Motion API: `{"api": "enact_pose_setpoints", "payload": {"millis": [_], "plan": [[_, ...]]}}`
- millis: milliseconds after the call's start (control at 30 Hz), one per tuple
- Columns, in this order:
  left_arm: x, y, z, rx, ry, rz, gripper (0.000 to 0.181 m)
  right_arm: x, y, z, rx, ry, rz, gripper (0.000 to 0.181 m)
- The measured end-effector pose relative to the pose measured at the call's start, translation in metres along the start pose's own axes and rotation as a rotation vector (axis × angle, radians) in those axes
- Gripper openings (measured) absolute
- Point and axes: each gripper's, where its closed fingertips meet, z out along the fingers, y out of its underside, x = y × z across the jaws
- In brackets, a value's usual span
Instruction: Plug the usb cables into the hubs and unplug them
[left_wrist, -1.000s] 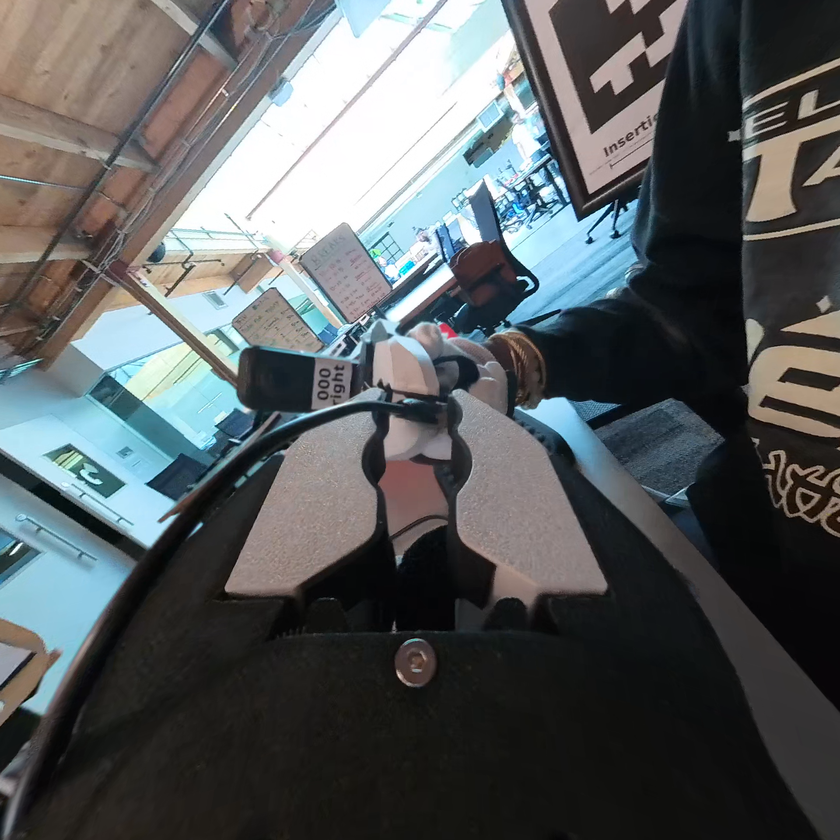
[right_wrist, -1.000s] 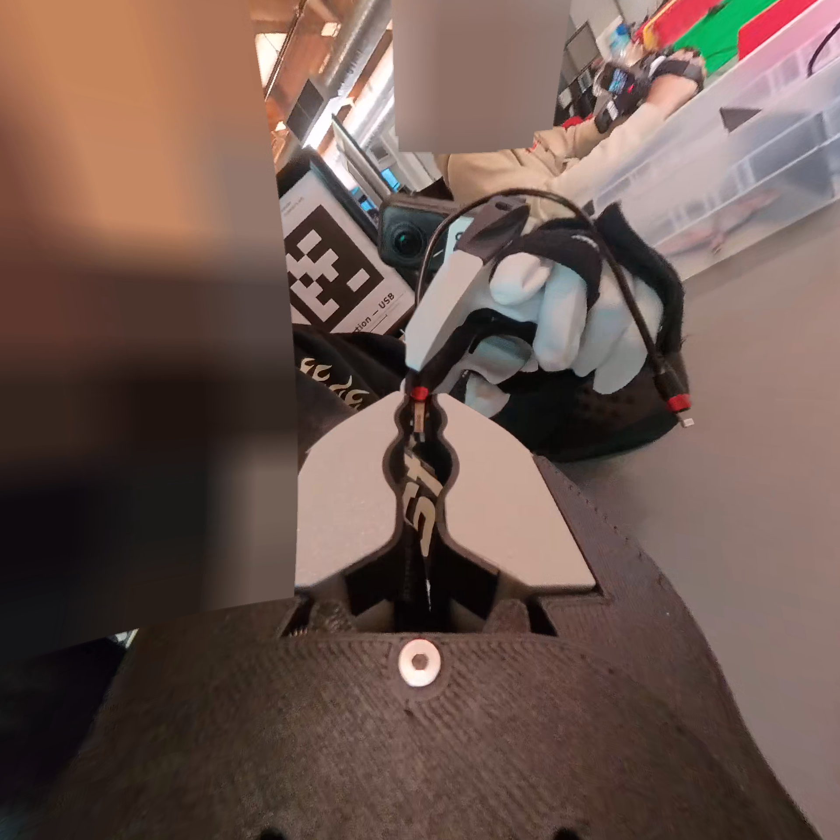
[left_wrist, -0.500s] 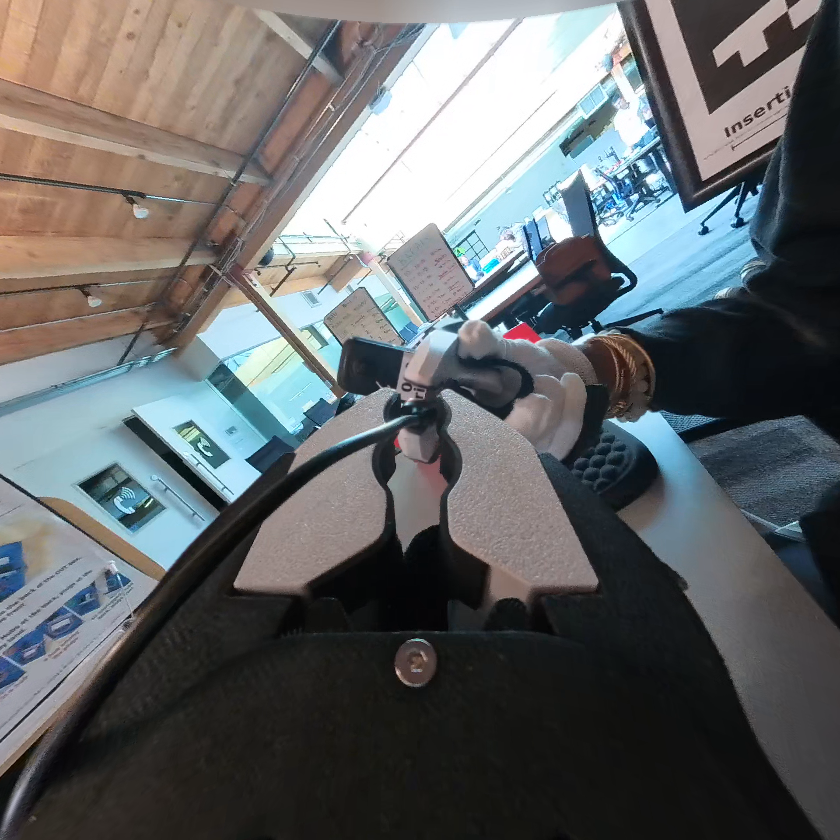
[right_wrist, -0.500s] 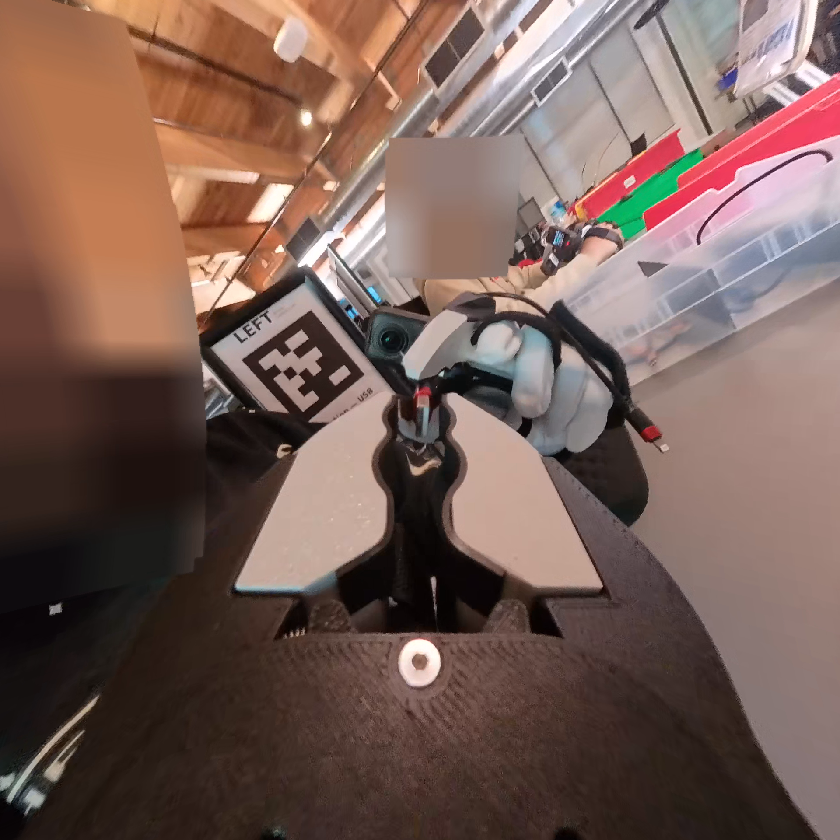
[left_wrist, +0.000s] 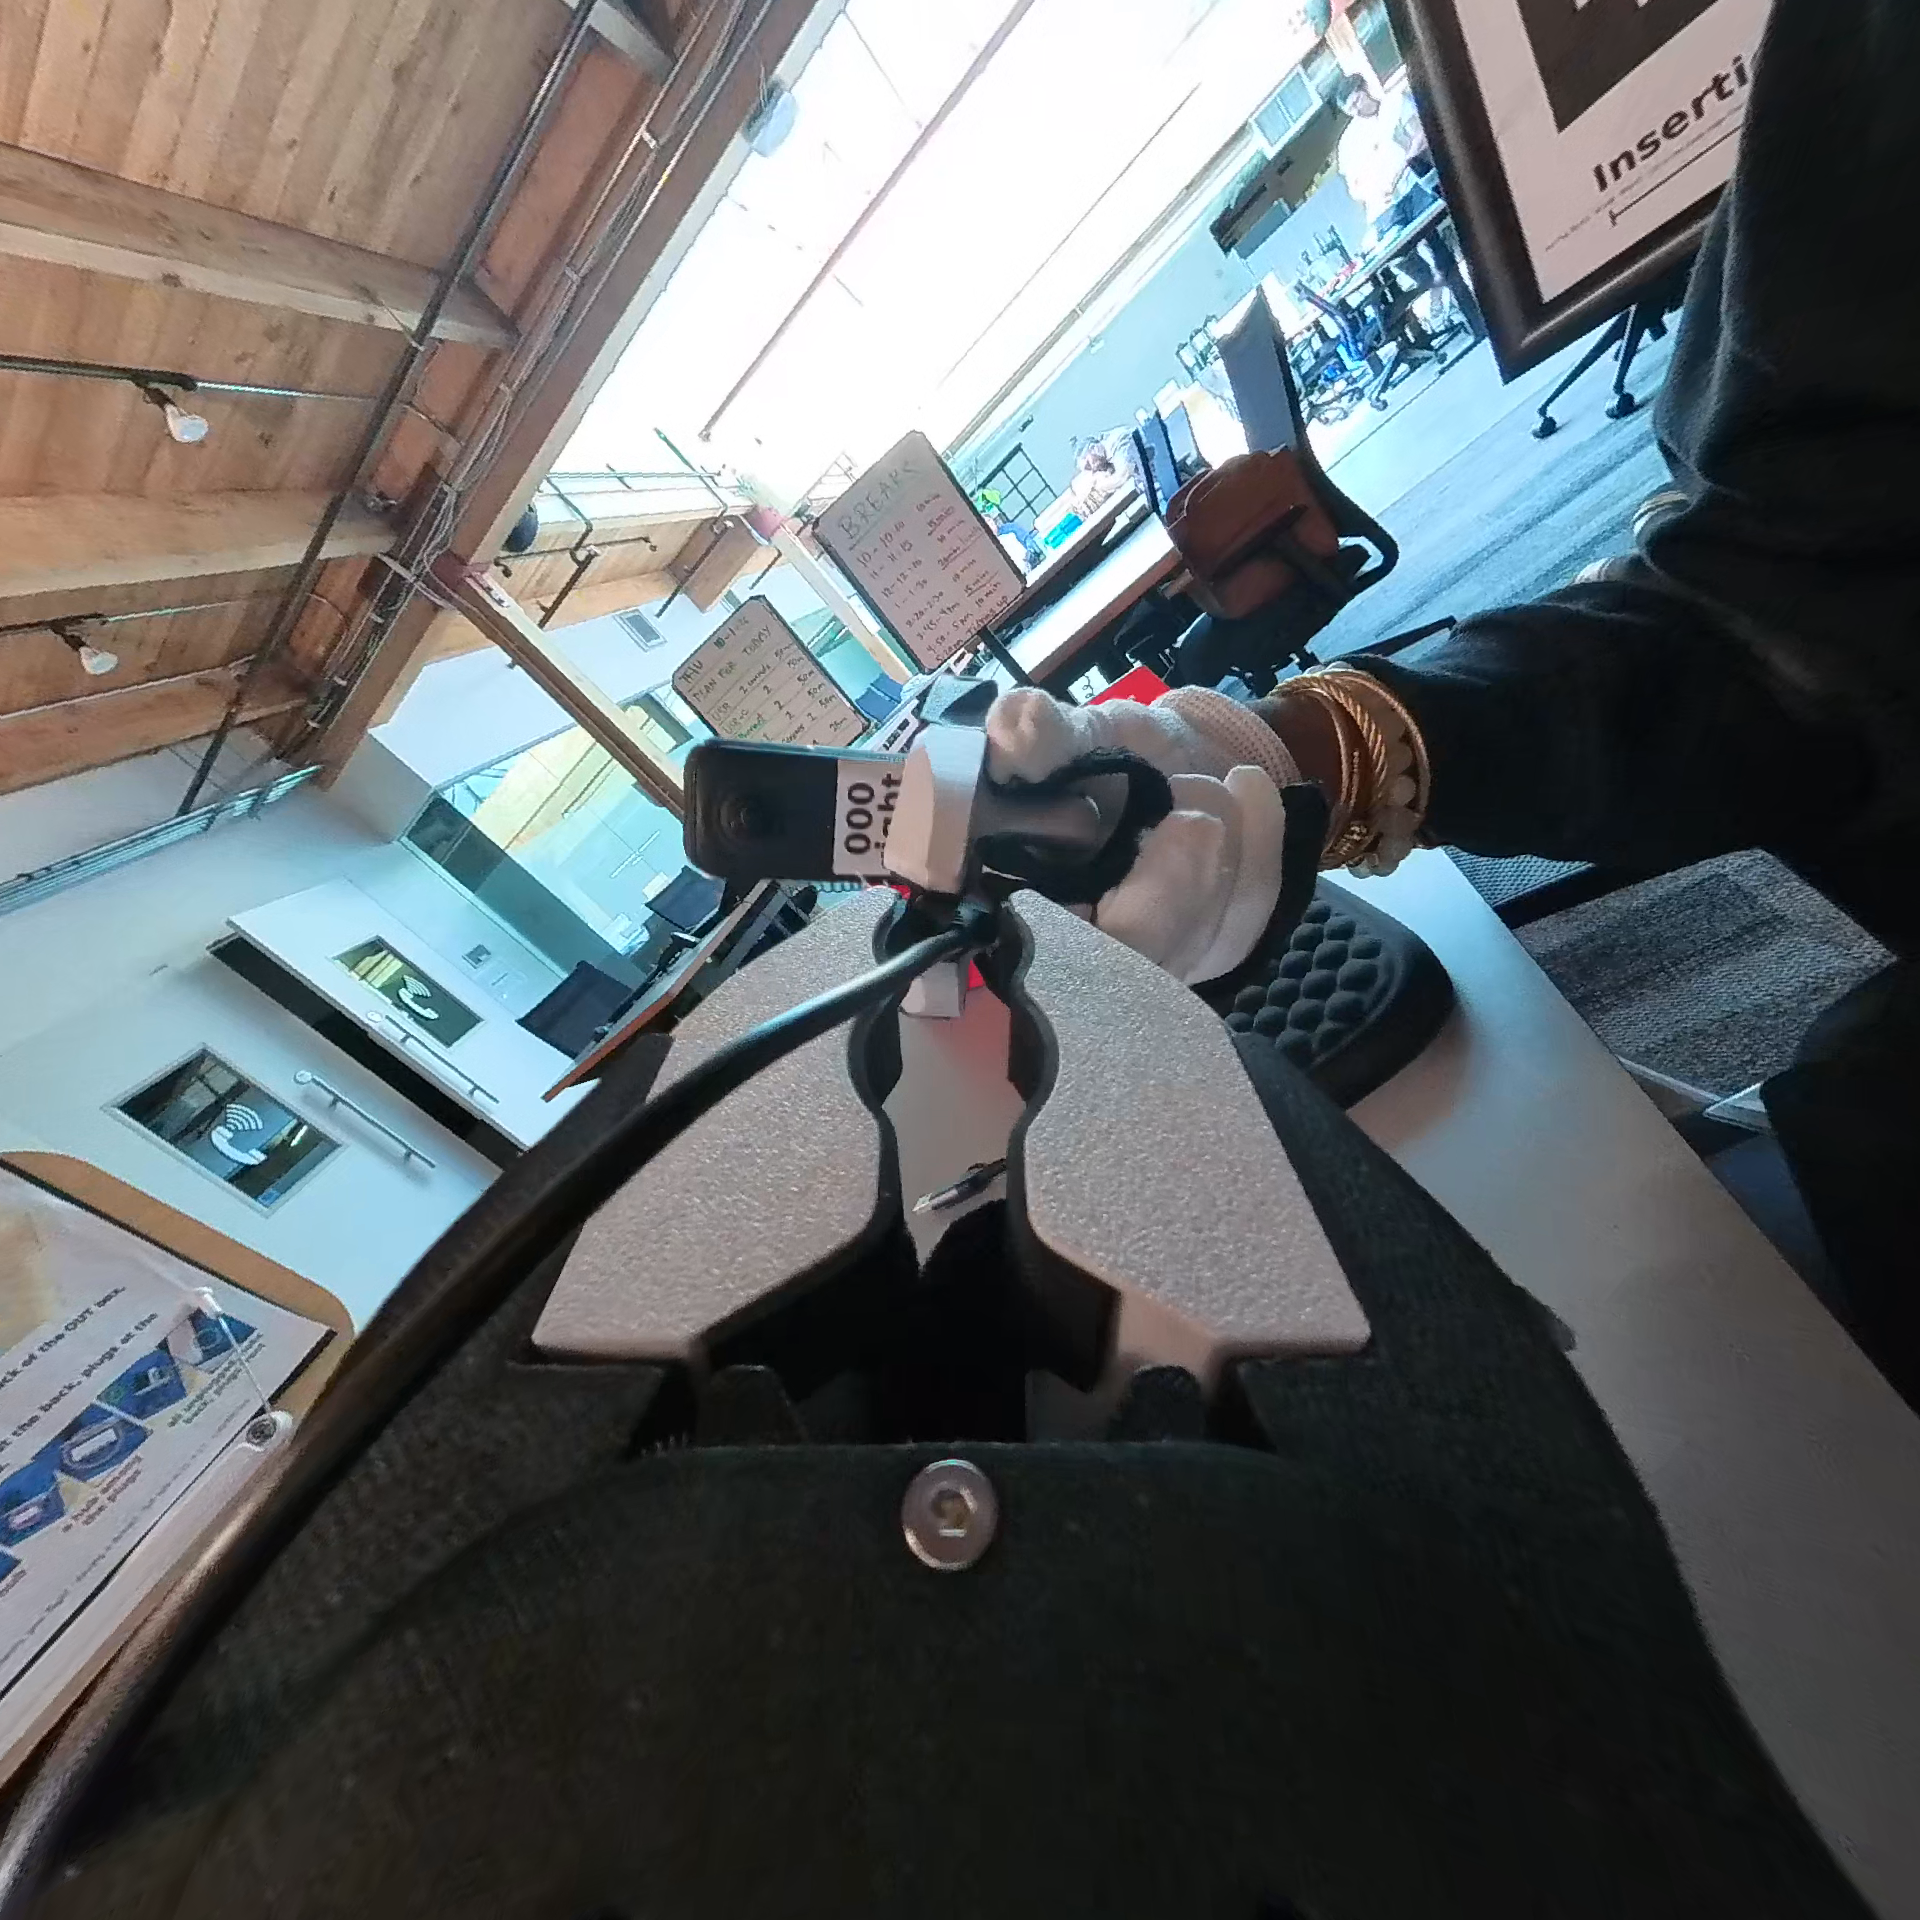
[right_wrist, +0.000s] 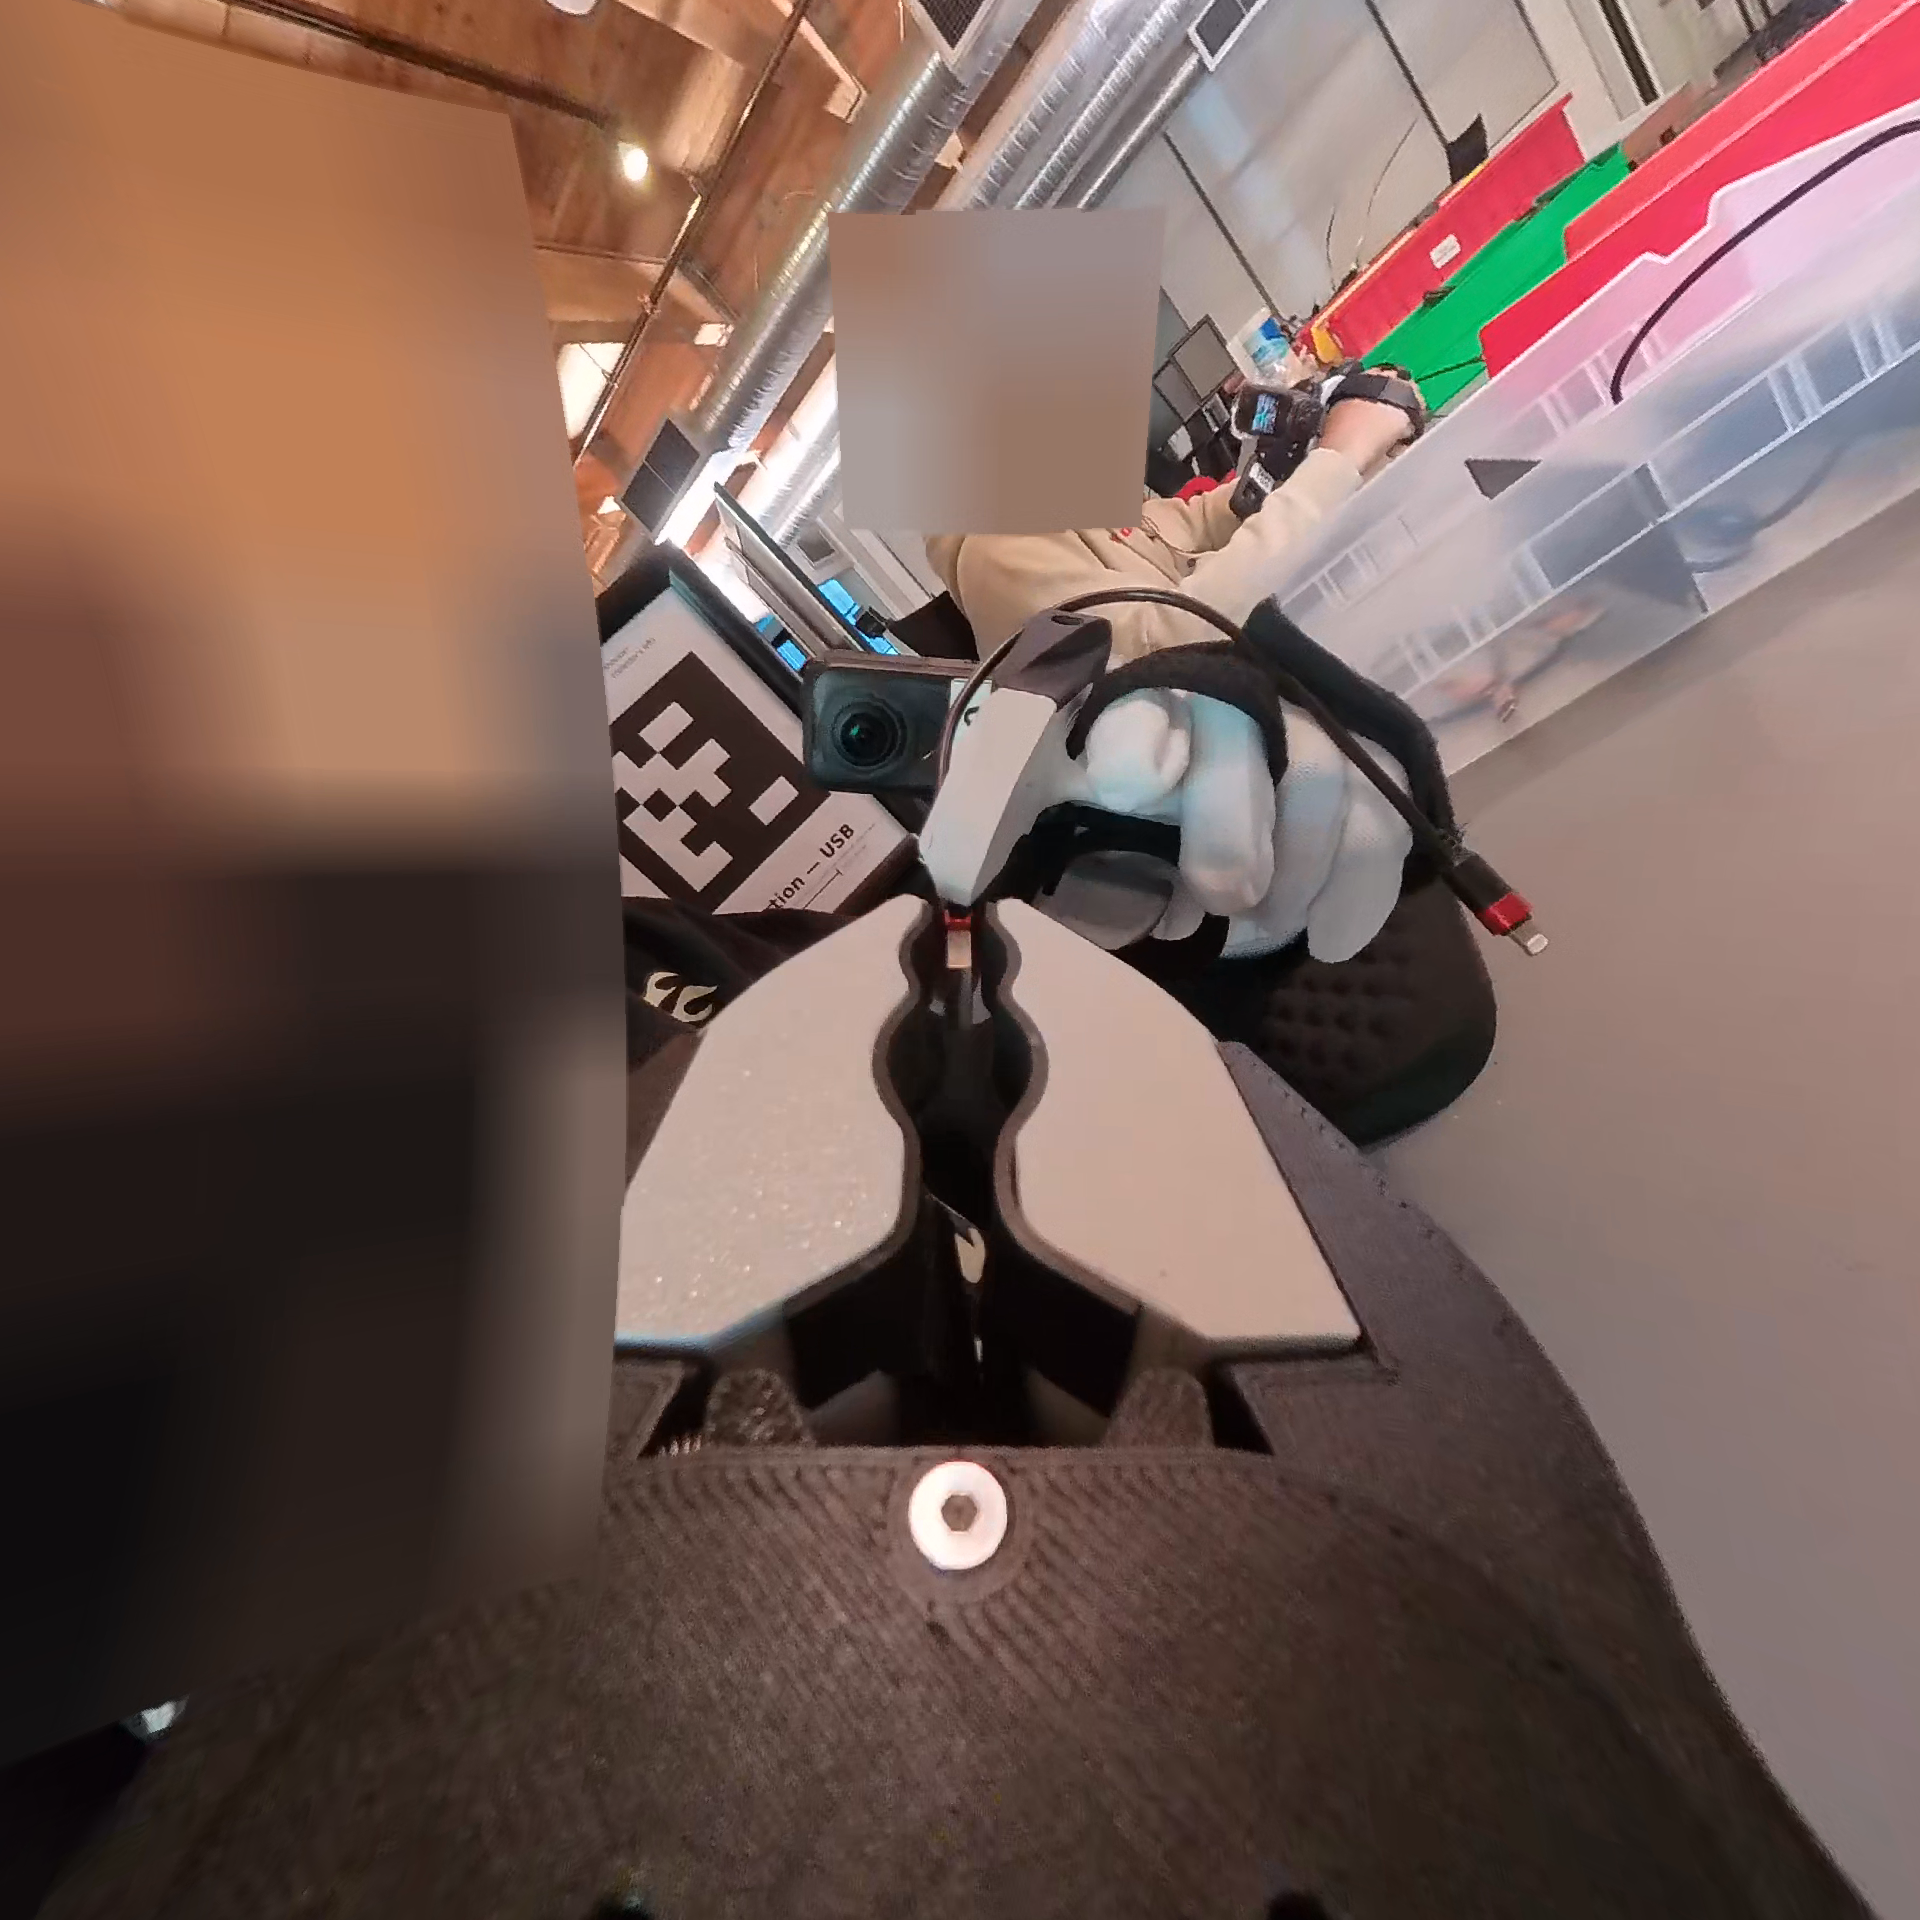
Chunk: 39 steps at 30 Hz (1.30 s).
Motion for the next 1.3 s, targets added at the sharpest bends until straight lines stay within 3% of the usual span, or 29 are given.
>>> {"api": "enact_pose_setpoints", "payload": {"millis": [33,133,200,300,367,500,733,933,1033,1167,1300], "plan": [[0.0,0.001,0.0,-0.005,-0.002,-0.003,0.015,0.001,0.0,0.0,0.0,0.01,-0.018,0.008],[-0.01,0.003,-0.002,-0.018,-0.057,-0.024,0.015,0.006,-0.011,-0.01,0.033,0.115,-0.193,0.015],[-0.023,0.004,-0.008,-0.01,-0.116,-0.077,0.015,0.023,-0.02,-0.033,0.01,0.33,-0.389,0.03],[-0.04,0.007,-0.016,-0.003,-0.208,-0.146,0.015,0.066,-0.016,-0.085,-0.203,0.751,-0.644,0.046],[-0.047,0.014,-0.018,-0.035,-0.254,-0.158,0.015,0.087,0.004,-0.109,-0.408,0.878,-0.669,0.048],[-0.049,0.026,-0.016,-0.1,-0.271,-0.19,0.015,0.119,0.037,-0.115,-0.617,0.904,-0.605,0.04],[-0.052,0.026,-0.021,-0.068,-0.258,-0.317,0.015,0.155,0.064,-0.115,-0.747,0.922,-0.538,0.038],[-0.052,0.027,-0.02,-0.077,-0.278,-0.286,0.015,0.161,0.073,-0.11,-0.799,0.895,-0.541,0.031],[-0.058,0.032,-0.023,-0.135,-0.344,-0.212,0.015,0.159,0.06,-0.1,-0.697,0.879,-0.536,0.031],[-0.068,0.036,-0.029,-0.211,-0.476,-0.086,0.015,0.131,0.005,-0.081,-0.277,0.84,-0.549,0.03],[-0.069,0.035,-0.029,-0.277,-0.55,0.043,0.015,0.089,-0.033,-0.061,0.076,0.673,-0.545,0.03]]}}
